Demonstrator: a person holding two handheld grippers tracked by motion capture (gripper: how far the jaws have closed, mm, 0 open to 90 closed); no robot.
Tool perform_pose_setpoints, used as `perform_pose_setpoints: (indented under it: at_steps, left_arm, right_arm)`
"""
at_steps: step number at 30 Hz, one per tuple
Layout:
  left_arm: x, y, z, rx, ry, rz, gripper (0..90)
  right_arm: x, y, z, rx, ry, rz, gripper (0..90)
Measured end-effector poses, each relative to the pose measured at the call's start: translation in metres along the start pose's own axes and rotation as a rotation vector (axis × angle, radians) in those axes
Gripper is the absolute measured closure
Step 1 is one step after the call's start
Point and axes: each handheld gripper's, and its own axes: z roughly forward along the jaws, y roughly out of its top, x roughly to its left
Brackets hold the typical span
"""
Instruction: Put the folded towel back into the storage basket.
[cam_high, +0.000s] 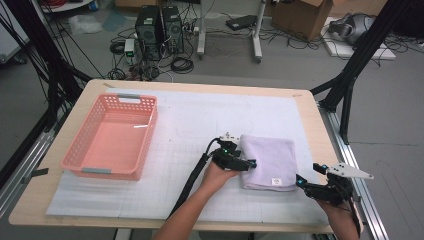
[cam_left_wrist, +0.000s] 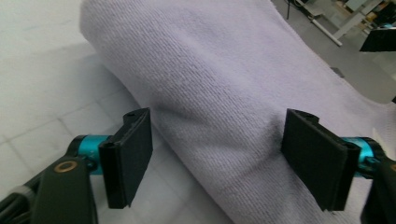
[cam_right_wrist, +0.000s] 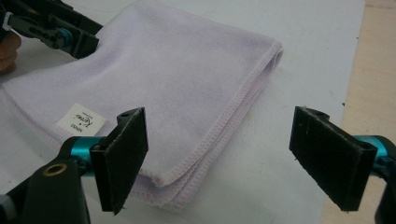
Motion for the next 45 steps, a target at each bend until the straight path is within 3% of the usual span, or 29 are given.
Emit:
perform_pose_setpoints:
  at_steps: [1, 5, 7, 9, 13, 17, 23, 27, 28, 29, 32, 36, 40, 42, 45]
  left_arm:
    - [-0.001, 0.000, 0.001, 0.009, -0.032, -0.031, 26.4]
    - [-0.001, -0.001, 0.003, 0.011, -0.045, -0.058, 25.8]
    - [-0.002, -0.001, 0.004, 0.026, -0.034, -0.051, 28.4]
    - [-0.003, -0.001, 0.005, 0.038, -0.018, -0.038, 37.3]
    - [0.001, 0.000, 0.000, 0.047, -0.019, -0.042, 64.5]
    - [0.004, -0.001, -0.009, 0.032, -0.023, -0.031, 69.8]
    - [0.015, -0.008, -0.032, -0.005, -0.017, -0.043, 70.0]
    - [0.036, -0.016, -0.066, -0.041, -0.010, -0.068, 70.0]
    - [0.036, -0.016, -0.066, -0.041, -0.010, -0.068, 70.0]
    - [0.045, -0.020, -0.080, -0.046, 0.004, -0.070, 70.0]
    - [0.055, -0.025, -0.098, -0.058, 0.027, -0.055, 70.0]
    - [0.066, -0.031, -0.116, -0.070, 0.054, -0.047, 70.0]
    - [0.075, -0.037, -0.124, -0.077, 0.062, -0.076, 69.7]
    - [0.077, -0.038, -0.121, -0.069, 0.079, -0.100, 64.9]
    - [0.076, -0.035, -0.117, -0.106, 0.157, -0.135, 39.3]
  right_arm:
    - [0.000, 0.000, 0.000, -0.001, 0.000, -0.003, 18.6]
    - [0.001, 0.000, 0.000, 0.000, 0.002, -0.003, 18.5]
    - [0.001, 0.000, 0.000, 0.000, 0.002, -0.007, 18.6]
    - [0.002, 0.001, 0.001, 0.003, 0.002, -0.005, 18.6]
    - [0.003, 0.001, 0.002, 0.008, 0.003, -0.013, 18.6]
    - [0.002, 0.000, 0.001, 0.003, 0.000, -0.012, 18.5]
    - [0.004, 0.000, 0.002, 0.008, 0.002, -0.009, 18.6]
    - [0.006, 0.002, 0.003, 0.008, 0.006, -0.024, 18.6]
    - [0.007, 0.002, 0.004, 0.011, 0.009, -0.021, 18.6]
    - [0.008, 0.002, 0.005, 0.012, 0.010, -0.023, 18.6]
    - [0.011, 0.003, 0.006, 0.017, 0.016, -0.031, 18.6]
    - [0.013, 0.005, 0.008, 0.017, 0.020, -0.038, 18.6]
    - [0.014, 0.005, 0.010, 0.021, 0.024, -0.044, 18.6]
    - [0.015, 0.005, 0.010, 0.024, 0.024, -0.042, 18.6]
    - [0.015, 0.005, 0.011, 0.024, 0.028, -0.051, 18.6]
